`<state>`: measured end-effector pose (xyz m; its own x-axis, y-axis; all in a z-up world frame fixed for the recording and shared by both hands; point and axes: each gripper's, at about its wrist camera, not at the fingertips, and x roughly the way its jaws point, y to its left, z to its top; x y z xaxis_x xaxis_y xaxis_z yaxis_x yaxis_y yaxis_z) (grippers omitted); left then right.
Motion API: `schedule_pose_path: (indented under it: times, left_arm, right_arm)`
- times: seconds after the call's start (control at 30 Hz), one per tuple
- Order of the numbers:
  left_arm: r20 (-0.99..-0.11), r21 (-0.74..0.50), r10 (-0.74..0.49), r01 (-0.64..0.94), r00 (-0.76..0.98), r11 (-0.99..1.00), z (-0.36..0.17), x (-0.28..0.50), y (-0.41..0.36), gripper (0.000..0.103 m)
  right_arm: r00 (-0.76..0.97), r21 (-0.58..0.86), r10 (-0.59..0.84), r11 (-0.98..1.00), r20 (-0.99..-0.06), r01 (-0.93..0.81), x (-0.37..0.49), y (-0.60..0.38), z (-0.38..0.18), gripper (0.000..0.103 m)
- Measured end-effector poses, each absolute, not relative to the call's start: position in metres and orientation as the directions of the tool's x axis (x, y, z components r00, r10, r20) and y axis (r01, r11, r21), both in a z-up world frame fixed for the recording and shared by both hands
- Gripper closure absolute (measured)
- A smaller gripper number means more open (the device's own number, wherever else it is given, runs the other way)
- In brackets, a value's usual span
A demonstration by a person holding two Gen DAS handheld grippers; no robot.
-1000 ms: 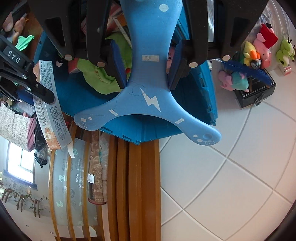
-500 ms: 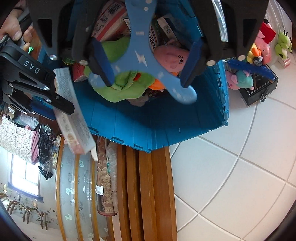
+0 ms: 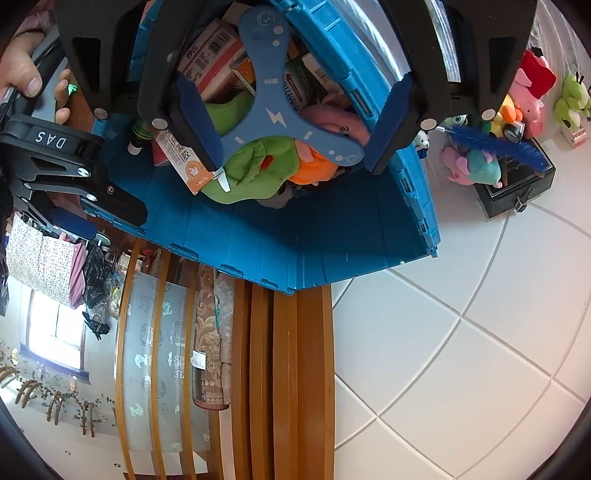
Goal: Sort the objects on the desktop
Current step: 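Carry boomerang and orange-white box over the blue crate and open both tools, then move both tools back toward the toys on the bed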
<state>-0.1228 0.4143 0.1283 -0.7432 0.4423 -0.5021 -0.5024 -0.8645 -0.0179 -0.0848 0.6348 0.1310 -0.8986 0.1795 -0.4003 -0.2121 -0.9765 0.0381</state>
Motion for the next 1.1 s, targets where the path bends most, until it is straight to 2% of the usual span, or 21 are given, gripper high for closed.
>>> schedule_pose_path:
  times: [0.2, 0.57, 0.83, 1.1]
  left_arm:
    - [-0.508, -0.063, 0.385, -0.413, -0.770, -0.909, 0.121, -0.119, 0.354, 0.024]
    - [-0.601, -0.133, 0.243, -0.204, -0.762, -0.970, 0.077, -0.141, 0.210, 0.024]
    - [-0.655, -0.142, 0.163, -0.092, -0.738, -0.986, 0.036, -0.158, 0.114, 0.024]
    - [-0.729, -0.165, 0.083, 0.056, -0.680, -0.985, -0.016, -0.185, 0.026, 0.024]
  right_arm:
    - [-0.917, 0.016, 0.138, -0.988, -0.375, -0.155, -0.078, 0.585, 0.139, 0.000]
    - [-0.922, -0.038, 0.009, -0.999, -0.388, 0.006, -0.103, 0.457, 0.138, 0.000]
    - [-0.889, -0.048, -0.076, -0.993, -0.452, 0.110, -0.142, 0.379, 0.117, 0.000]
    - [-0.782, -0.031, -0.143, -0.979, -0.606, 0.202, -0.214, 0.316, 0.059, 0.000]
